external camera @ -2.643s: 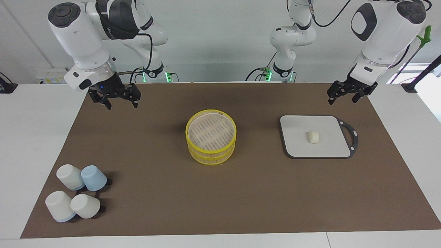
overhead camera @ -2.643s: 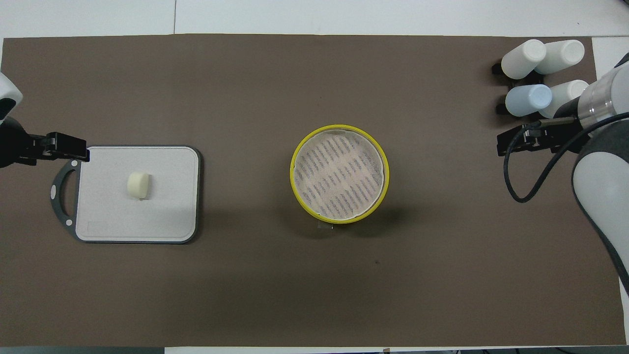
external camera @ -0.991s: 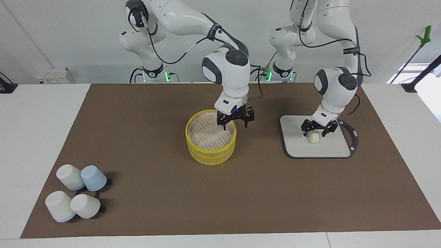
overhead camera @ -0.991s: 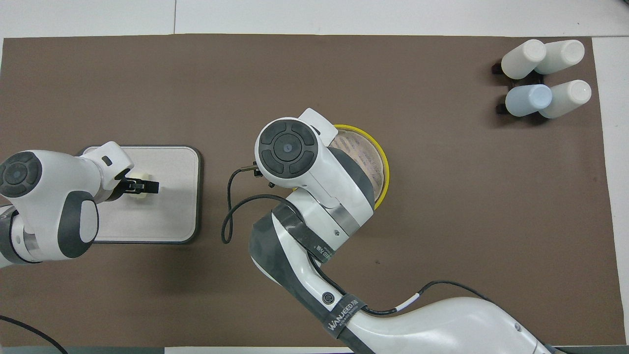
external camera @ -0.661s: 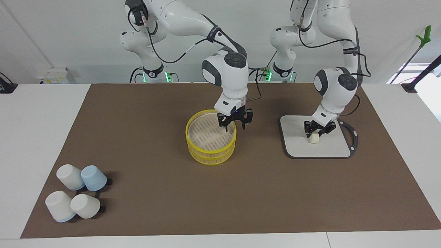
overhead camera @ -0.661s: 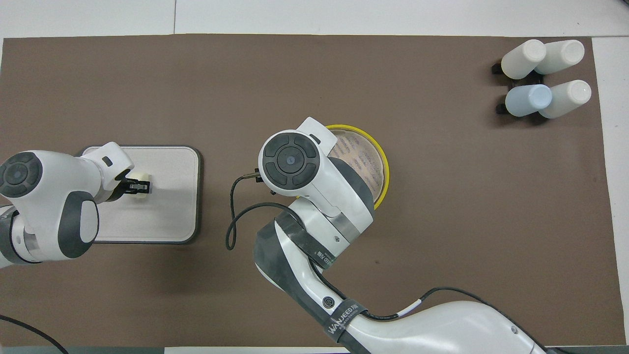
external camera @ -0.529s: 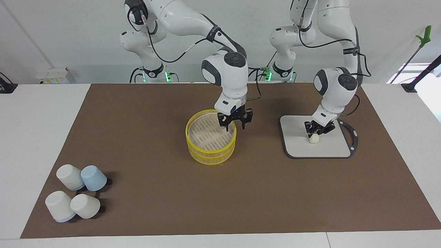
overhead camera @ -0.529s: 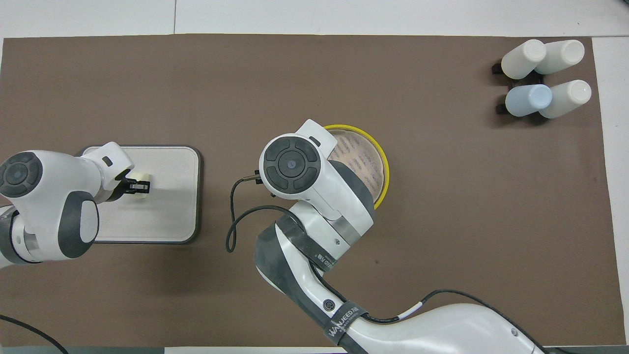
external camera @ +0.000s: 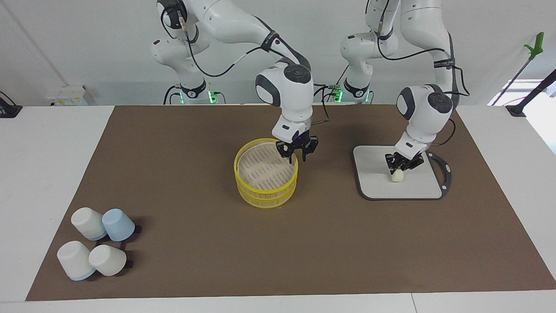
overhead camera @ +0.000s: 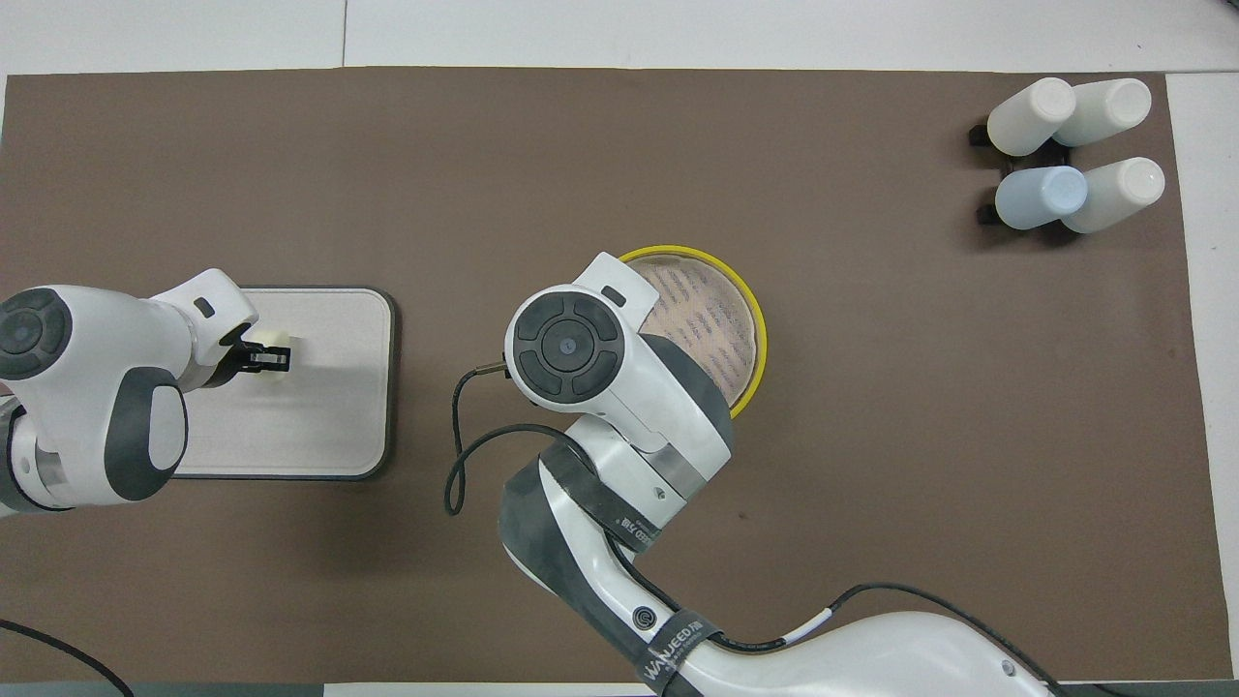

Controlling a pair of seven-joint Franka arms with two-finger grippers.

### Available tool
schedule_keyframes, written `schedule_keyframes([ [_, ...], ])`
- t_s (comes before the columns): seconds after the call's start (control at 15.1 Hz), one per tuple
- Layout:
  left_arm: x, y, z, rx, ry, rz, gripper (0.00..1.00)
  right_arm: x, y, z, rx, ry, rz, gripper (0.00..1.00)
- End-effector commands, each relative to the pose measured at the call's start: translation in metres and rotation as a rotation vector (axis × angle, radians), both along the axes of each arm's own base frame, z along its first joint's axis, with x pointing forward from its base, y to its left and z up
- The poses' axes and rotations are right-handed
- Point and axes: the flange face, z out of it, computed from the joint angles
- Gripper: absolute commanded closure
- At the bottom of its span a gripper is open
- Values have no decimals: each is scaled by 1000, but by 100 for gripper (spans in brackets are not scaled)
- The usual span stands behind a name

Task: Place bun in steamer

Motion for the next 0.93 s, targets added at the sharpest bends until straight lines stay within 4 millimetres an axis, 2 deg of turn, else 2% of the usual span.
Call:
schedule_keyframes([
  [0.0,14,-11,29,-14,22,19,81,-6,-6,1,5,-9,0,80],
  [0.26,25,-33,63,-16,38,41,81,-6,-7,-1,6,-11,2,89],
  [0.4,29,-41,85,-16,46,42,80,-6,-9,-3,3,-8,2,98],
  [0.46,31,-43,93,-15,56,41,80,-5,-9,-2,3,-8,3,100],
  [0.66,32,-52,106,-16,56,57,80,4,-15,12,2,-18,26,100],
  [0.73,31,-57,107,-16,57,60,80,10,-22,18,-11,-8,24,100],
  [0.86,31,-60,110,-17,52,71,80,22,-33,38,-29,3,43,100],
])
